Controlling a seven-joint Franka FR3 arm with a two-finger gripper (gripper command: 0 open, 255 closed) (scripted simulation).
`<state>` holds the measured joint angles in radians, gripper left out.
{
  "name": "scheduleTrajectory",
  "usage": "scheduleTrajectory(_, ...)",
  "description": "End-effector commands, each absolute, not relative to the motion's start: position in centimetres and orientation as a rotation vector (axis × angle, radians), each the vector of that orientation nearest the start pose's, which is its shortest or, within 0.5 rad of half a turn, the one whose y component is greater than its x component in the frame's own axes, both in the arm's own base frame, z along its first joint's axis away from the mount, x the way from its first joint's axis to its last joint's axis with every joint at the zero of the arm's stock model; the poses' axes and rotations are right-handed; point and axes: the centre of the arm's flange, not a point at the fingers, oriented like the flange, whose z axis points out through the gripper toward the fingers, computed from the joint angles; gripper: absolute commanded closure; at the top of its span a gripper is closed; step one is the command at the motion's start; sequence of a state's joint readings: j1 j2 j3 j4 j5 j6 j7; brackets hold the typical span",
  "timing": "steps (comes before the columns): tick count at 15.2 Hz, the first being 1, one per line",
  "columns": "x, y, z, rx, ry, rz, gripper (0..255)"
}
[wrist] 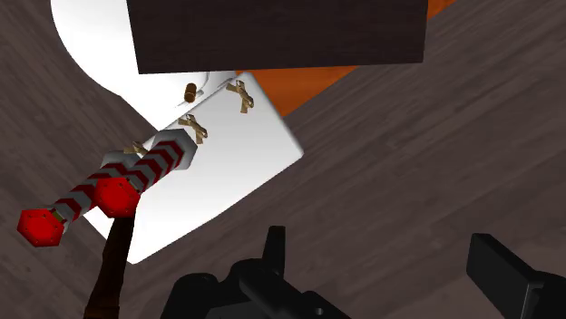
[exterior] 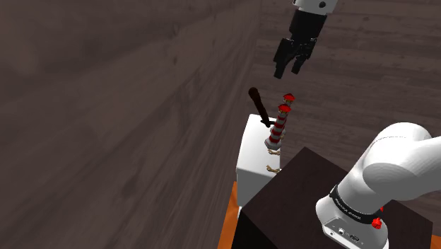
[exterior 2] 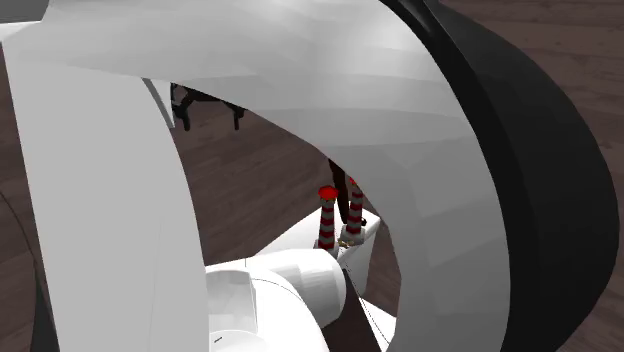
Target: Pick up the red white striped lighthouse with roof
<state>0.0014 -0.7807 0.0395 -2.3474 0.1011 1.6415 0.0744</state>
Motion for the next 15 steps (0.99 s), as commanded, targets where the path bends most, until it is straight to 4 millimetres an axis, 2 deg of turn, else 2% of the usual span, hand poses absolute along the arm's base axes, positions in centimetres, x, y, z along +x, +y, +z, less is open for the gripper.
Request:
scheduleTrajectory(1,31.5,2.7,59.9,-3.062,0.072,-0.108,0)
scheduleTrajectory(15,35.4,-8.5,48.3,-3.206,0.125,-0.214,0)
